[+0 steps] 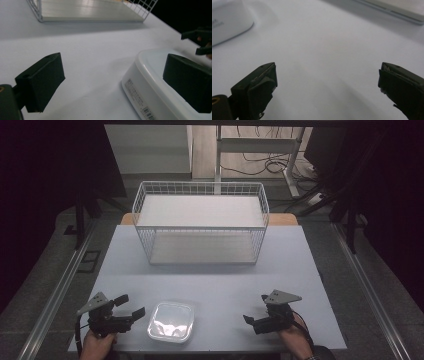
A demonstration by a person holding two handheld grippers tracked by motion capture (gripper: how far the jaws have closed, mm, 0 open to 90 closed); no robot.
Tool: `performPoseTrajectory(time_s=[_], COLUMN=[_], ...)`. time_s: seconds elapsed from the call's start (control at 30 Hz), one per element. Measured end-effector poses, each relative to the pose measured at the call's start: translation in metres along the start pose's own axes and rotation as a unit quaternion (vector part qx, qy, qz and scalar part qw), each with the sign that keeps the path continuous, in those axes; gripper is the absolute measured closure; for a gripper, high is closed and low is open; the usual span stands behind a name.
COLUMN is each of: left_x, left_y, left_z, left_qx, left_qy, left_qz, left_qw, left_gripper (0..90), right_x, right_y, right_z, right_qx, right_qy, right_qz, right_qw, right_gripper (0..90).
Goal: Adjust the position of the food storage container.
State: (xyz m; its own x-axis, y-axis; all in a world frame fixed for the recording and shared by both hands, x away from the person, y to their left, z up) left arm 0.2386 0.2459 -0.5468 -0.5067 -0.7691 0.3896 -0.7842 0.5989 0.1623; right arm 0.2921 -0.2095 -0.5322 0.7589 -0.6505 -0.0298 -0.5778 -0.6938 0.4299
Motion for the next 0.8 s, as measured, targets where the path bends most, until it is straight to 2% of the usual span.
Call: performPoseTrajectory(time_s=[0.07, 0.13, 0.17, 0.2, 0.23, 0.27, 0.3, 0.33, 0.43, 0.5, 0.53, 0.57, 0.6, 0.63, 0.67, 0.8], left_x=[-0.003, -0.003, -0.003, -0.001, -0.001, 0.001, 0.001, 0.001, 0.001, 0.000, -0.001, -0.001, -0.003, -0.003, -0.005, -0.005], left_y=[0.001, 0.002, 0.002, 0.001, 0.001, 0.000, 0.000, -0.001, 0.000, 0.002, 0.003, 0.003, 0.004, 0.004, 0.006, 0.008], left_z=[0.002, 0.002, 0.002, 0.003, 0.003, 0.004, 0.004, 0.006, 0.005, 0.004, 0.004, 0.004, 0.005, 0.005, 0.005, 0.004], left_qx=[-0.009, -0.025, -0.025, -0.041, -0.041, -0.059, -0.059, -0.074, -0.077, -0.080, -0.089, -0.089, -0.099, -0.099, -0.107, -0.112], left_qy=[-0.019, -0.058, -0.058, -0.079, -0.079, -0.093, -0.093, -0.111, -0.110, -0.101, -0.096, -0.096, -0.097, -0.097, -0.097, -0.091], left_qz=[-0.025, -0.048, -0.048, -0.053, -0.053, -0.052, -0.052, -0.064, -0.069, -0.075, -0.082, -0.082, -0.088, -0.088, -0.089, -0.084], left_qw=[0.9995, 0.9969, 0.9969, 0.9946, 0.9946, 0.9926, 0.9926, 0.9890, 0.9886, 0.9889, 0.9879, 0.9879, 0.9864, 0.9864, 0.9854, 0.9860], left_gripper=[2.9, 2.2, 1.6, 2.3, 2.9, 3.9, 4.4, 4.8, 5.6, 5.8, 5.1, 4.6, 3.9, 3.5, 2.9, 5.8], right_x=[-0.004, -0.008, -0.008, -0.009, -0.009, -0.005, -0.005, -0.001, 0.002, 0.003, 0.004, 0.004, 0.003, 0.003, 0.001, -0.001], right_y=[-0.001, -0.002, -0.002, -0.002, -0.002, -0.002, -0.002, -0.002, -0.002, -0.002, -0.003, -0.003, -0.003, -0.003, -0.004, -0.004], right_z=[-0.003, -0.005, -0.005, -0.004, -0.004, -0.004, -0.004, -0.004, -0.003, -0.003, -0.003, -0.002, -0.002, -0.002, -0.001, -0.002], right_qx=[0.013, 0.018, 0.018, 0.021, 0.021, 0.025, 0.025, 0.028, 0.029, 0.028, 0.023, 0.018, 0.014, 0.014, 0.009, 0.004], right_qy=[0.012, 0.016, 0.016, 0.020, 0.020, 0.013, 0.013, 0.003, 0.001, -0.002, -0.003, -0.001, -0.003, -0.003, -0.007, -0.011], right_qz=[0.005, -0.005, -0.005, -0.003, -0.003, 0.010, 0.010, 0.017, 0.026, 0.036, 0.042, 0.041, 0.039, 0.039, 0.034, 0.032], right_qw=[0.9998, 0.9997, 0.9997, 0.9996, 0.9996, 0.9996, 0.9996, 0.9995, 0.9993, 0.9989, 0.9989, 0.9990, 0.9992, 0.9992, 0.9994, 0.9994], right_gripper=[0.5, 0.0, 0.0, 0.0, 0.0, 0.0, 0.0, 0.0, 0.0, 0.0, 0.0, 0.0, 0.0, 0.0, 0.0, 0.0])
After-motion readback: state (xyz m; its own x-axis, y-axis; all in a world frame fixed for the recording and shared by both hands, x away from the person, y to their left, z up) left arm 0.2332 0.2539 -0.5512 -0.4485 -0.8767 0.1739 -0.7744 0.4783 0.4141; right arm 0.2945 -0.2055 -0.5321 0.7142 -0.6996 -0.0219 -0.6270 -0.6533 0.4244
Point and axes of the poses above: each handheld gripper's, and its own axes: y roughly backward along the jaws, z roughly out of its underside, x roughly to its right, the point moved 4 cm from there along -y, roughly forward along the jaws, and after that the axes turned 13 degrees about x, right-handed, at the moved point
